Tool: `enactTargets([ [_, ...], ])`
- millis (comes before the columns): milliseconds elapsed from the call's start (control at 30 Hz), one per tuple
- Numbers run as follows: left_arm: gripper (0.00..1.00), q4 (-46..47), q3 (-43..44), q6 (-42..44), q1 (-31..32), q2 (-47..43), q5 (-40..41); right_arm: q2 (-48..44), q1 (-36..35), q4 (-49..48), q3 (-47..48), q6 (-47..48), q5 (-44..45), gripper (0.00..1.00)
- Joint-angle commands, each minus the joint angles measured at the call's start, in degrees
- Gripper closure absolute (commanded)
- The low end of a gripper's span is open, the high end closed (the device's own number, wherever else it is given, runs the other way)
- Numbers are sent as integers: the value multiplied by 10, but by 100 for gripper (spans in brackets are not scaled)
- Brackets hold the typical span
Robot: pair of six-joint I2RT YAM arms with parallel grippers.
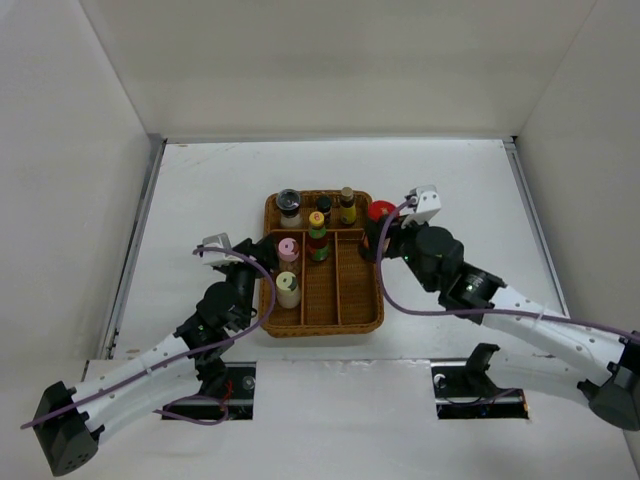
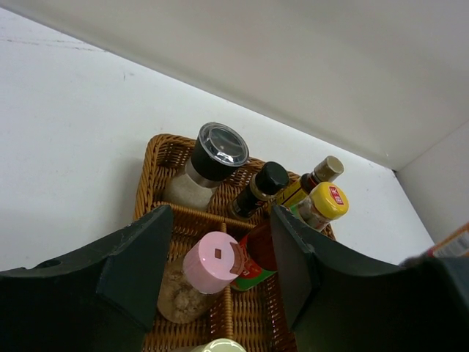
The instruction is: Organize the condiment bottles
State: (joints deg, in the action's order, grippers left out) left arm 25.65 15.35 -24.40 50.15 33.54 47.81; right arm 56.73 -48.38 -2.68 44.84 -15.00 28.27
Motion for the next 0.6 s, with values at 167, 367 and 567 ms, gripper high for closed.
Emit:
enactTargets([
  [167,46,14,25,6,-5,-1,4,43,-124,-121,-2,-57,27,45],
  [367,46,12,25,6,-8,0,7,103,-177,-206,-15,-52,36,45],
  [567,46,3,25,5,-11,-3,8,195,-205,-283,-17,-34,52,44],
])
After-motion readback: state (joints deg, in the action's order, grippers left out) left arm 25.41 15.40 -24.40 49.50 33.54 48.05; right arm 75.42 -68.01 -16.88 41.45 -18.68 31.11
